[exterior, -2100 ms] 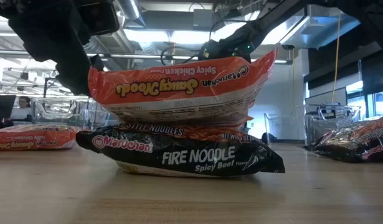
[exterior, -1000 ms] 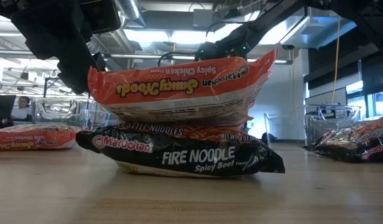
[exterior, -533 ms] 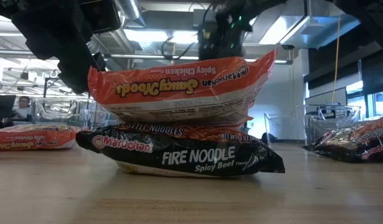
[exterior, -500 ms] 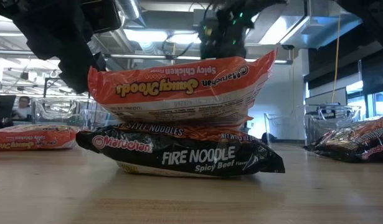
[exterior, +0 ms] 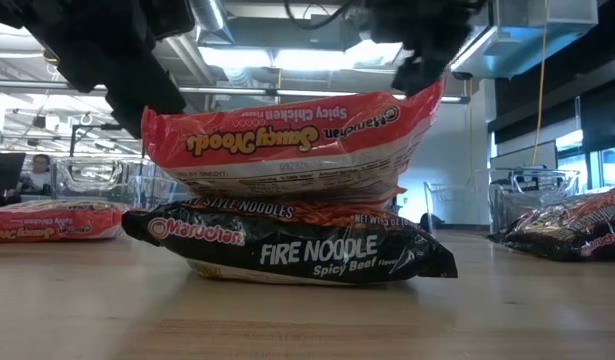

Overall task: Sort Maruchan noodles
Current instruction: Put the bottom left orange noodle pack into the right transparent bin

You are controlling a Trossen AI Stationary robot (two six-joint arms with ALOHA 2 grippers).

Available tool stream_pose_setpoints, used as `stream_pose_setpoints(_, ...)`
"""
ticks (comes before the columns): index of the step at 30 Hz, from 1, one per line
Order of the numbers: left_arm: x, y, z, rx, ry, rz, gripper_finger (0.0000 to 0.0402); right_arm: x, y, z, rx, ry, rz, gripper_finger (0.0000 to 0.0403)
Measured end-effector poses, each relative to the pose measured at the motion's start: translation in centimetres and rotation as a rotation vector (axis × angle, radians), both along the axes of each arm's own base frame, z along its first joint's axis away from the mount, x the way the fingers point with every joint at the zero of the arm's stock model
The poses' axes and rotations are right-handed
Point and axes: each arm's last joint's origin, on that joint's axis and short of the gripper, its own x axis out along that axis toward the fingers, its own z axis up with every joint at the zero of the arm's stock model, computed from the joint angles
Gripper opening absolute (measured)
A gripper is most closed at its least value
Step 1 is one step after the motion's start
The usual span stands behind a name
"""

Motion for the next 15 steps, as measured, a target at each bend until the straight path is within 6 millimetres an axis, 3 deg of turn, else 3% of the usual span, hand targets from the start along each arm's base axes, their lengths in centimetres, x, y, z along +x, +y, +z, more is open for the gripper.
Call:
stream_pose_setpoints(5,-0.2,-0.6,-0.1,0.022,-0.016,0.016,0.0195,-2.4,3.6,-2.1,-0.023,-0.025,-0.097,0.023)
stream_pose_setpoints(15,0.2,-1.9,-1.2,-0.015,-0.028,0.012,0.0195,-7.3,8.1,-4.3,-0.082,0.074,-0.34,0.023)
